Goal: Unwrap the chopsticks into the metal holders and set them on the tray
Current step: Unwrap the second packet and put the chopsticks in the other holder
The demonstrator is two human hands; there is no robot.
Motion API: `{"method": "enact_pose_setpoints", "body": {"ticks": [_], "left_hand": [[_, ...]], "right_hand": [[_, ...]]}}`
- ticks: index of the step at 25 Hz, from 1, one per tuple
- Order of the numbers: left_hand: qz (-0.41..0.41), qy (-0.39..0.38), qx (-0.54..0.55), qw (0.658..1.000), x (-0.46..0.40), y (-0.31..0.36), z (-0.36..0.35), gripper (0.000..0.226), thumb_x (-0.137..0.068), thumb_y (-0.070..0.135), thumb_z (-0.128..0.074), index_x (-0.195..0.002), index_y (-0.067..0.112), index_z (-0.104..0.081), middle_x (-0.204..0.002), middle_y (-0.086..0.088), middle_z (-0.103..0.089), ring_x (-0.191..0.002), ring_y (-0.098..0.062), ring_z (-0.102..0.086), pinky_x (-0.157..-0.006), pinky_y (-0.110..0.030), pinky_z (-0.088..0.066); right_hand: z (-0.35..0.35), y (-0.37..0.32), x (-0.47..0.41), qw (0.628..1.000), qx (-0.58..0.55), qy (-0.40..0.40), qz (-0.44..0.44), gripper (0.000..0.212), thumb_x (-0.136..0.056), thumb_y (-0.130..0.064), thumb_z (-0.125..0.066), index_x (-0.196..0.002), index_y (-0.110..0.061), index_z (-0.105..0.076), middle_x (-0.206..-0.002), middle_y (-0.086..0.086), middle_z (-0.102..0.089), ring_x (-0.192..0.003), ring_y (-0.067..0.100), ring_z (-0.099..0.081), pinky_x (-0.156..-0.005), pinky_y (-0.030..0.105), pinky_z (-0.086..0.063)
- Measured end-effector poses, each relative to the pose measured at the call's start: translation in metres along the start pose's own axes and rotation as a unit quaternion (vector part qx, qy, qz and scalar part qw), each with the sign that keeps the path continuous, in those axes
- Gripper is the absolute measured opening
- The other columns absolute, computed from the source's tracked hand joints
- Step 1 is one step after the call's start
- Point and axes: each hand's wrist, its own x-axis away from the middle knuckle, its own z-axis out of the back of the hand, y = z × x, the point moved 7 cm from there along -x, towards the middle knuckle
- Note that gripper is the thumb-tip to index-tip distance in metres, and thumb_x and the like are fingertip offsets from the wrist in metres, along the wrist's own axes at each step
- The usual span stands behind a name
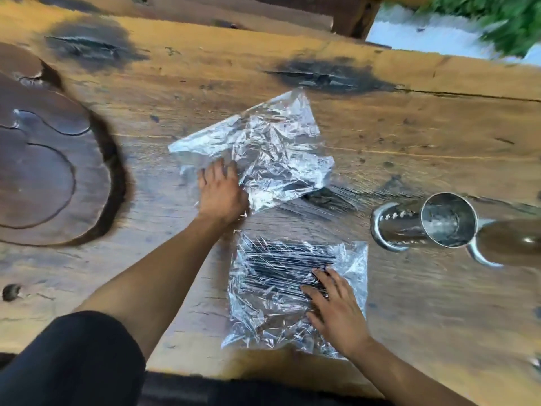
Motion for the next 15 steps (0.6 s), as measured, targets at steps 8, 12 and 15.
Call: {"method": "enact_pose_setpoints", "body": {"ticks": [8, 12, 15], "left_hand": [[-0.164, -0.047, 0.04, 0.985, 0.224, 0.142, -0.055, 0.062, -0.089, 0.038, -0.044, -0.145, 0.012, -0.044, -0.152, -0.017, -0.042, -0.145, -0.035, -0.033, -0.123, -0.055, -0.026], [-0.187, -0.11, -0.006, 0.976, 0.29, 0.207, -0.107, 0.073, -0.088, 0.044, -0.04, -0.155, 0.016, -0.039, -0.166, -0.016, -0.028, -0.156, -0.036, -0.02, -0.123, -0.06, -0.024], [-0.196, -0.124, -0.048, 0.972, 0.303, 0.246, -0.124, 0.078, -0.084, 0.048, -0.043, -0.156, 0.019, -0.036, -0.168, -0.017, -0.022, -0.157, -0.038, -0.014, -0.121, -0.063, -0.017]], "right_hand": [[-0.007, 0.048, 0.066, 0.999, -0.026, -0.015, -0.04, 0.062, -0.081, -0.034, -0.079, -0.138, -0.034, -0.054, -0.159, 0.005, -0.038, -0.149, 0.035, -0.024, -0.118, 0.056, -0.034], [-0.004, 0.091, 0.106, 0.997, -0.047, -0.012, -0.056, 0.059, -0.087, -0.032, -0.072, -0.143, -0.034, -0.053, -0.164, 0.003, -0.031, -0.154, 0.032, -0.015, -0.125, 0.049, -0.019], [-0.001, 0.123, 0.135, 0.997, -0.065, -0.002, -0.049, 0.06, -0.085, -0.031, -0.075, -0.142, -0.033, -0.054, -0.163, 0.004, -0.033, -0.154, 0.032, -0.017, -0.125, 0.049, -0.018]]}}
